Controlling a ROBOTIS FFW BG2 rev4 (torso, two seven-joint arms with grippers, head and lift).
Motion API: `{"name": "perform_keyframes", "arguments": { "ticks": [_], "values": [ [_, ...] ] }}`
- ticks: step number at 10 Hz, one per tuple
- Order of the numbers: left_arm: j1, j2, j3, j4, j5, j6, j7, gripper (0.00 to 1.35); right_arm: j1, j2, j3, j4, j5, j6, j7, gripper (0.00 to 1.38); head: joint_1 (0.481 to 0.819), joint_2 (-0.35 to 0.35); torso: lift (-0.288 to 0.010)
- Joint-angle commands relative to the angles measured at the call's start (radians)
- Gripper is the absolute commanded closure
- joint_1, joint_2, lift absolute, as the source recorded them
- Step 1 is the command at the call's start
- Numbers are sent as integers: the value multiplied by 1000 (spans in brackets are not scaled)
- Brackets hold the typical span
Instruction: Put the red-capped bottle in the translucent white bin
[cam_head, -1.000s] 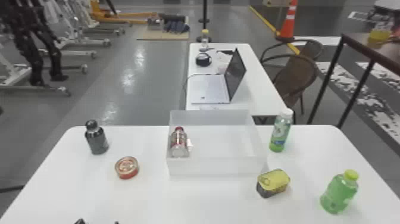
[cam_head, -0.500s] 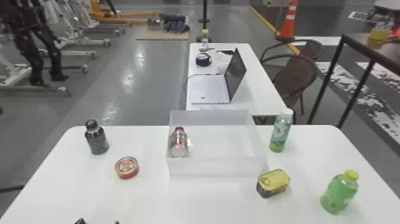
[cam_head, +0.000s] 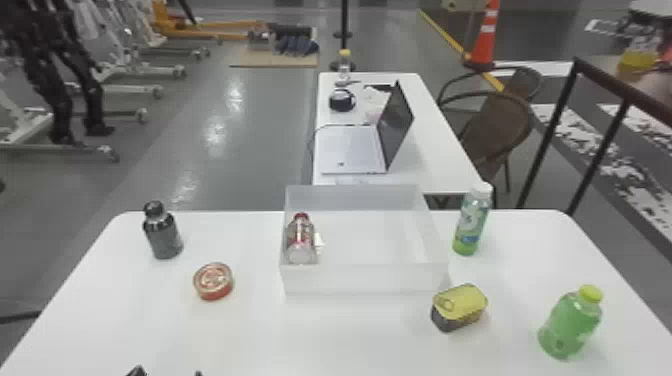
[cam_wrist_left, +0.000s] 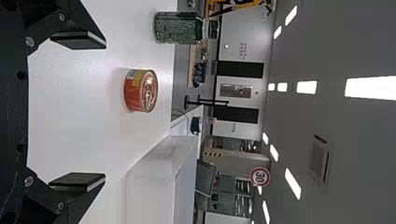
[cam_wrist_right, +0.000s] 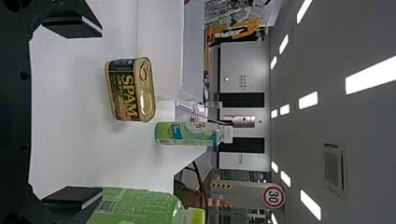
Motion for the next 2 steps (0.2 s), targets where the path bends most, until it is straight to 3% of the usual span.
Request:
{"name": "perform_keyframes", "arguments": {
  "ticks": [1, 2],
  "values": [
    [0, 0, -1, 0, 0, 0, 0, 280, 0, 1, 1, 1, -1, -1, -1, 102, 549, 0, -100],
    [0, 0, -1, 2, 0, 0, 0, 280, 0, 1, -1, 1, -1, -1, -1, 102, 549, 0, -100]
  ]
}}
